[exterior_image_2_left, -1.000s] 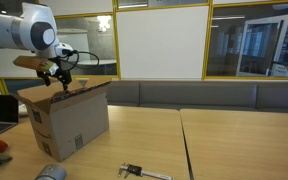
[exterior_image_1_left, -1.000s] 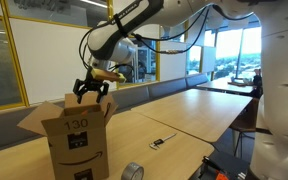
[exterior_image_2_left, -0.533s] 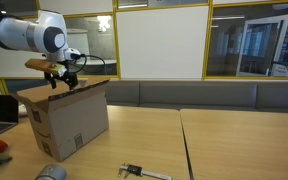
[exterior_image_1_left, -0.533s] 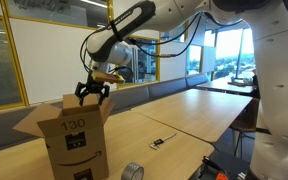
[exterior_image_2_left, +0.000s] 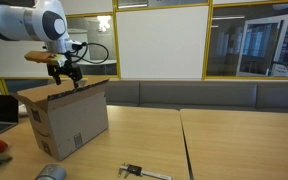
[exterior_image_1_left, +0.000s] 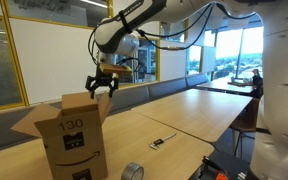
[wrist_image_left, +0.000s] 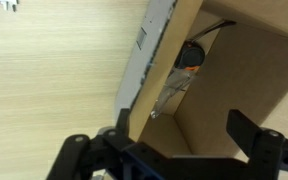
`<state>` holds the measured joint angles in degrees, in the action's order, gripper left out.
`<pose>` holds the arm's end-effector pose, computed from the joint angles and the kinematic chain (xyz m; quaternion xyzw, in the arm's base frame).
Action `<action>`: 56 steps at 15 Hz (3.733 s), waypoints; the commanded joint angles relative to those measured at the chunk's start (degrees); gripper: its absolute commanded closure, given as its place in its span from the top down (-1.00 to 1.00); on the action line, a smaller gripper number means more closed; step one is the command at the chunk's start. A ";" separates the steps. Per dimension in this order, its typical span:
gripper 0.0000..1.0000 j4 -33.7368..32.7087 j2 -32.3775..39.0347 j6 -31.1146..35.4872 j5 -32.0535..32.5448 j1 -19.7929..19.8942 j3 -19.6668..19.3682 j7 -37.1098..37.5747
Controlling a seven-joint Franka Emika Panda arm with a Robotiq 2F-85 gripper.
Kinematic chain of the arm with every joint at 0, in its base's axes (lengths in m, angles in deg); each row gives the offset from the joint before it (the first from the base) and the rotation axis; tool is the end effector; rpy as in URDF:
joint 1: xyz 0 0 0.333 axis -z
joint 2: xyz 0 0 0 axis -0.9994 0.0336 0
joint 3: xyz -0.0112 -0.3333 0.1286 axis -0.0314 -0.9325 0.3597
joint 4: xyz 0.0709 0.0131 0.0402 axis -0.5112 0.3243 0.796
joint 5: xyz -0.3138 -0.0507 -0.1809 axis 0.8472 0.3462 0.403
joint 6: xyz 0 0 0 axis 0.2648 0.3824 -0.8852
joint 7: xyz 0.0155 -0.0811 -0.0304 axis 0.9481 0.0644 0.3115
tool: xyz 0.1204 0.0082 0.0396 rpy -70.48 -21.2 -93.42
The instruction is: Put the objects to the right of the box in the box
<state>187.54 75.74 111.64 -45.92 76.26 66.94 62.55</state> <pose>0.5597 0.2037 0.4929 -0.9928 -0.0024 -0.1043 0.0588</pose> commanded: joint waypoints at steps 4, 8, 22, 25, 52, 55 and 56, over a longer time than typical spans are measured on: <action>1.00 13.84 -14.77 -0.19 3.02 1.83 -0.31 8.68; 1.00 20.01 -18.98 -0.38 0.47 5.44 -1.26 13.32; 1.00 23.22 -3.06 11.33 -23.10 13.31 -9.18 19.49; 1.00 24.37 -0.06 15.20 -29.05 13.70 -9.93 21.46; 1.00 12.86 24.84 24.40 -27.73 15.36 -17.54 36.70; 1.00 10.95 26.85 23.04 -26.88 15.50 -17.15 36.93; 1.00 10.48 27.42 22.70 -26.79 15.42 -17.06 37.04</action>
<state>201.46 100.49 136.19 -74.62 91.16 49.42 97.63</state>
